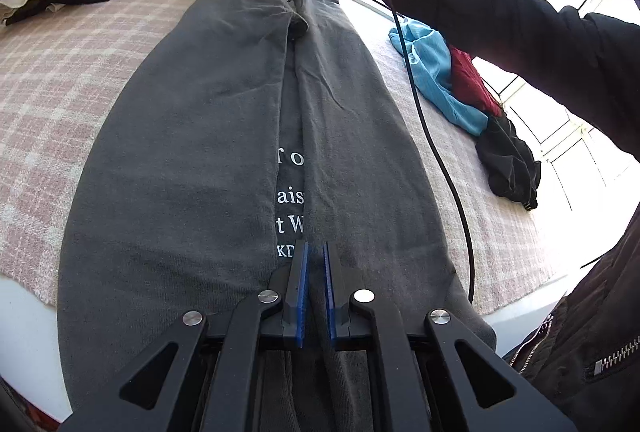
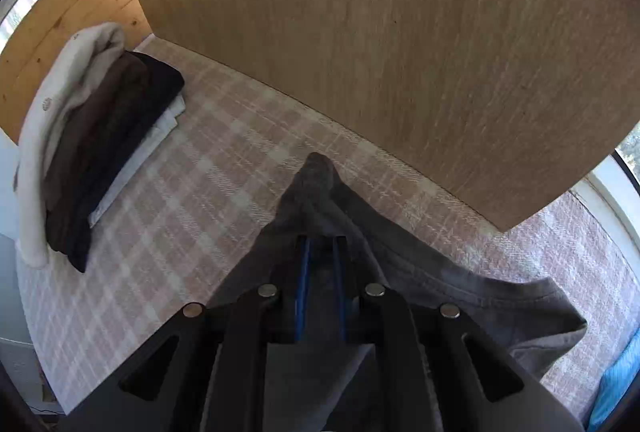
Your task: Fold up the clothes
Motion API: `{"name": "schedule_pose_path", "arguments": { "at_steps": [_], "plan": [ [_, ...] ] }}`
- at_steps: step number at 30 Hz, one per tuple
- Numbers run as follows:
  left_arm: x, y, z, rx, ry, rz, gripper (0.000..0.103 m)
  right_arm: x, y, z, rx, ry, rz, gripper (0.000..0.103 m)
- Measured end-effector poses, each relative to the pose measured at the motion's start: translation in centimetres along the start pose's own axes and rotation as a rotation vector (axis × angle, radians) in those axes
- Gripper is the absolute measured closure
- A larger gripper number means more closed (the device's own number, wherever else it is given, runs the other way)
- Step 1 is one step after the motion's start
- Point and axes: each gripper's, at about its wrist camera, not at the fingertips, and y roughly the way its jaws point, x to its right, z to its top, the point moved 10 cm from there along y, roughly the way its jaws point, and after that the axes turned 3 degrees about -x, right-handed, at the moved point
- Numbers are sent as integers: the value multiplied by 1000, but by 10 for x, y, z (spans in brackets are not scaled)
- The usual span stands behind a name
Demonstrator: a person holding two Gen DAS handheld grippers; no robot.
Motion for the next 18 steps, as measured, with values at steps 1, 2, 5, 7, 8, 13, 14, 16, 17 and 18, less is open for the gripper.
{"name": "schedule_pose_path", "arguments": {
  "at_steps": [1, 2, 5, 7, 8, 13, 14, 16, 17, 18],
  "plan": [
    [-1, -2, 0, 6, -6, -3, 96, 2, -1, 3, 23, 6, 18, 93],
    [-1, -5, 0, 14, -12, -5, 96, 5, -2, 2, 6, 27, 35, 93],
    [-5, -20, 6, 71, -24, 5, 96, 4, -20, 7, 65, 46, 82, 93],
    [-12, -28, 9, 89, -35, 25, 96, -6, -17, 4, 60, -5, 53, 92],
    [-17, -30, 8, 86, -40, 35, 96, -12, -15, 3, 57, -30, 38, 90],
    [-37, -31, -10, 40, -70, 69, 96, -30, 2, -4, -6, -134, -37, 90],
    [-37, -32, -15, 39, -75, 58, 96, -30, -5, -8, 7, -138, -48, 90],
    [-39, -43, -22, 47, -66, 71, 96, -41, -29, -19, 32, -128, -26, 90],
    [-42, -50, -25, 57, -67, 79, 96, -49, -46, -28, 49, -142, 5, 90],
    [-47, -58, -29, 67, -81, 86, 96, -56, -62, -41, 60, -155, 39, 90]
  ]
}}
